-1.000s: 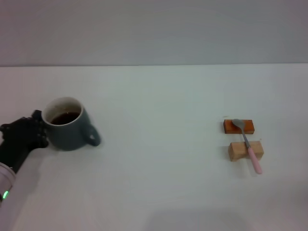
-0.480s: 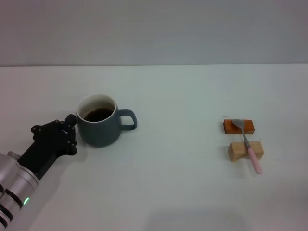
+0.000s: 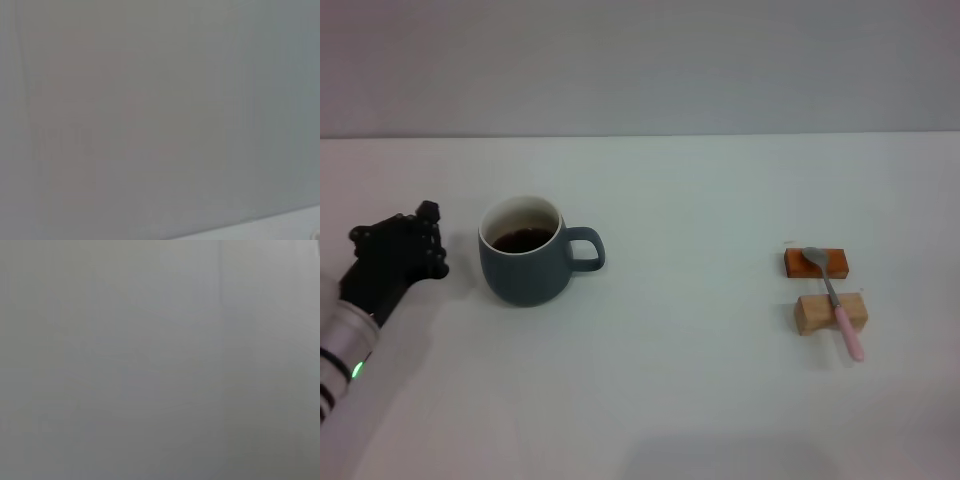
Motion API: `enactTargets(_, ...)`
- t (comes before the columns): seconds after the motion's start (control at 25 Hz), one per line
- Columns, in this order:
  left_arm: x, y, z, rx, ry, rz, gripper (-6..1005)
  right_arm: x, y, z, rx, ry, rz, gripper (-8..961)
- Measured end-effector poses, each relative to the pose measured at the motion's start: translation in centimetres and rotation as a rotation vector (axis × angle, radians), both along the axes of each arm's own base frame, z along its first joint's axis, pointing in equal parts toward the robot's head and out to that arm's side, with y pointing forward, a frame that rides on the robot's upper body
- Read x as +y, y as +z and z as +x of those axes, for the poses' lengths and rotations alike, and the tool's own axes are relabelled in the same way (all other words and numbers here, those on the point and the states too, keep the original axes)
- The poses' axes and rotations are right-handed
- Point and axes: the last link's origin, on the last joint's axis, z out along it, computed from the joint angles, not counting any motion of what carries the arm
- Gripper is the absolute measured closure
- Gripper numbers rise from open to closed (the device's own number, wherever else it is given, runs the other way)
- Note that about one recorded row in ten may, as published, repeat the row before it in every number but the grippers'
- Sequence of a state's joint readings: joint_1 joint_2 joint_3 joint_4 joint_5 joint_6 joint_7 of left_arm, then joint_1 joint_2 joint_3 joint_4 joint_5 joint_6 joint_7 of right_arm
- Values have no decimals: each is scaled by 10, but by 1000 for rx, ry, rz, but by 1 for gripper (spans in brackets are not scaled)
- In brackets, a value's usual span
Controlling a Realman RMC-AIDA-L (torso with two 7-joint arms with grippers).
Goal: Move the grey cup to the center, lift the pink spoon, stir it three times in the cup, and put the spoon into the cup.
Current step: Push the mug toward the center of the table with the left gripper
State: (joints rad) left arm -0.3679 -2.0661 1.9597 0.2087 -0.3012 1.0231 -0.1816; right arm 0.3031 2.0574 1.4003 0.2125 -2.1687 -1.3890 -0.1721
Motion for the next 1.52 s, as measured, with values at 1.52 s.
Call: enactTargets(1.52,-2,-20,14,-7,-42,-102,1000,-2,0,1,32,30,4,262)
